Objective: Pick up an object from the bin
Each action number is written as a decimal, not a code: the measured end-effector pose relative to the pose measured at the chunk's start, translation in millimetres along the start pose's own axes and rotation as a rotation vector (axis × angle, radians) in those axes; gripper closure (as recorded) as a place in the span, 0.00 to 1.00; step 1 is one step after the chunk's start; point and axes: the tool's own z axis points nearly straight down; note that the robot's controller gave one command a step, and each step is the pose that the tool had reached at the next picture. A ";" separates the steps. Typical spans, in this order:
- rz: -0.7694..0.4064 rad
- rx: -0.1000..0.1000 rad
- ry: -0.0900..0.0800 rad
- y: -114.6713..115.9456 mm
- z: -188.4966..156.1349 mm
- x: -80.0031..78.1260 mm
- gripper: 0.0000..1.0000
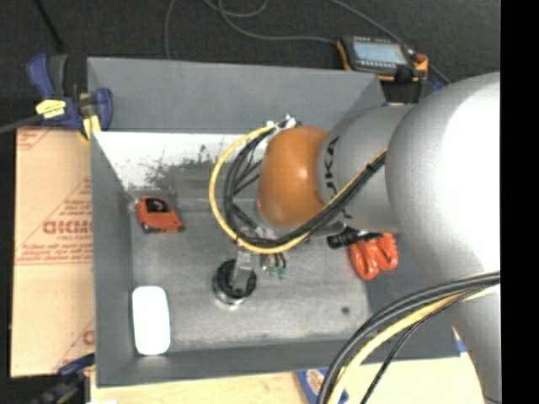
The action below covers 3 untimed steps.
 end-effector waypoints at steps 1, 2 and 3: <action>-0.014 -0.005 -0.004 -52.8 -1.1 3.7 1.00; -0.004 0.000 -0.003 -99.8 -1.7 -1.1 1.00; -0.014 0.004 0.012 -94.7 -46.1 4.7 1.00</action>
Offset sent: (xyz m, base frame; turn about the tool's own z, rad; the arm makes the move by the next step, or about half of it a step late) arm -0.0151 -0.0589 0.0077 0.0020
